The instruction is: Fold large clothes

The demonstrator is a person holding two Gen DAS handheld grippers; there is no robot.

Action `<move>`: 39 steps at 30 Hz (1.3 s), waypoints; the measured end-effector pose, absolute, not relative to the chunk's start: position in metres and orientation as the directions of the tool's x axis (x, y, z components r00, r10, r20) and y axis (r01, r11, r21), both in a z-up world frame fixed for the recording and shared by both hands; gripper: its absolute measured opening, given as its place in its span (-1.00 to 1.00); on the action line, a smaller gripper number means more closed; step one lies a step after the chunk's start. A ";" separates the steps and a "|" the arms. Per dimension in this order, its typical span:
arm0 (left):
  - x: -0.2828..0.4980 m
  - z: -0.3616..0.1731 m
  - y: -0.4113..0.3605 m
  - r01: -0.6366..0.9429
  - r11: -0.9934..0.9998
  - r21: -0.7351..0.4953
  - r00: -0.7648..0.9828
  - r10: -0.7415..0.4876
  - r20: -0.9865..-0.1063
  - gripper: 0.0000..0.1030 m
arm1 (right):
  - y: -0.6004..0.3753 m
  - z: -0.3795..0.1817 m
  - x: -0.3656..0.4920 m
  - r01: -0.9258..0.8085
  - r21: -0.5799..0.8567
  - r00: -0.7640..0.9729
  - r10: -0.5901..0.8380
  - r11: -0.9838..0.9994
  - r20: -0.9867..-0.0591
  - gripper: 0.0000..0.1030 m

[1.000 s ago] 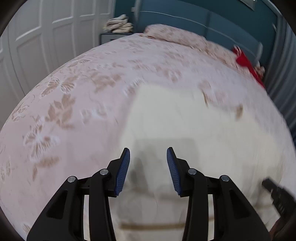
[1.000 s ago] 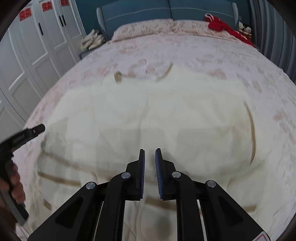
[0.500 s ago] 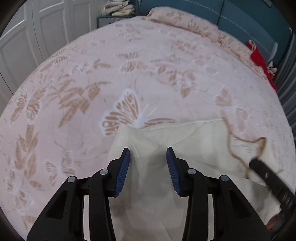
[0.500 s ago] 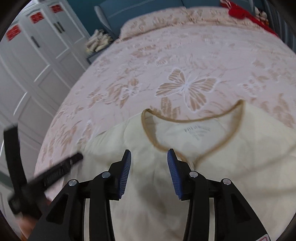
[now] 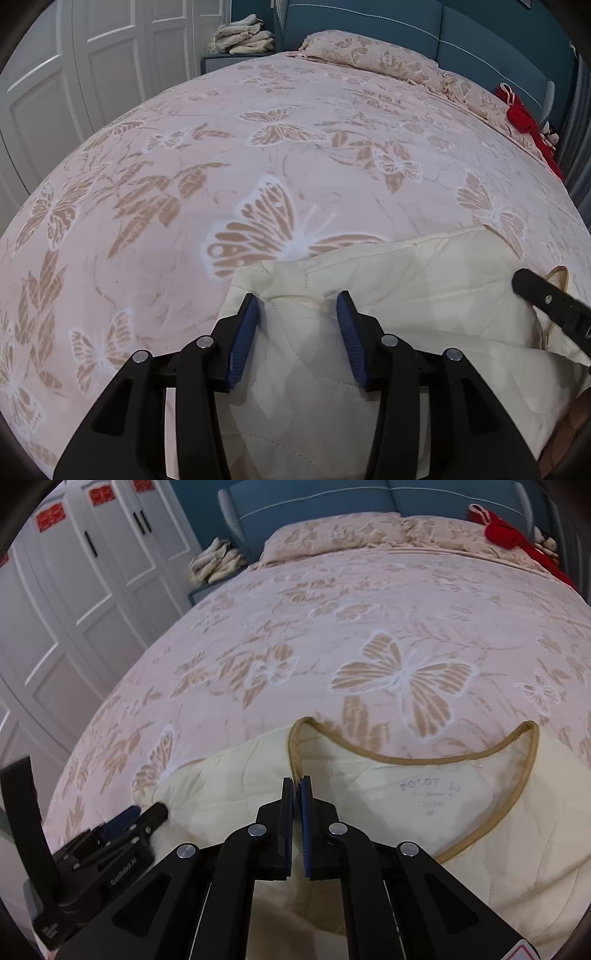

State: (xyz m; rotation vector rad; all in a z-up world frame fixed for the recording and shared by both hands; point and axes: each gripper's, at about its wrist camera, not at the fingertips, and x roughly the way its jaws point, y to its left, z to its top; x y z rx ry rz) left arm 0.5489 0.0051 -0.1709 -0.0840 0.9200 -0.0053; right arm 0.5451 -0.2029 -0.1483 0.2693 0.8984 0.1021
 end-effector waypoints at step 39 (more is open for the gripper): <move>0.551 -0.172 -0.275 0.353 0.932 -0.078 0.408 -0.228 -0.884 -0.26 | -0.465 -0.152 0.425 0.385 0.246 0.593 -0.034 0.890 -0.805 -1.00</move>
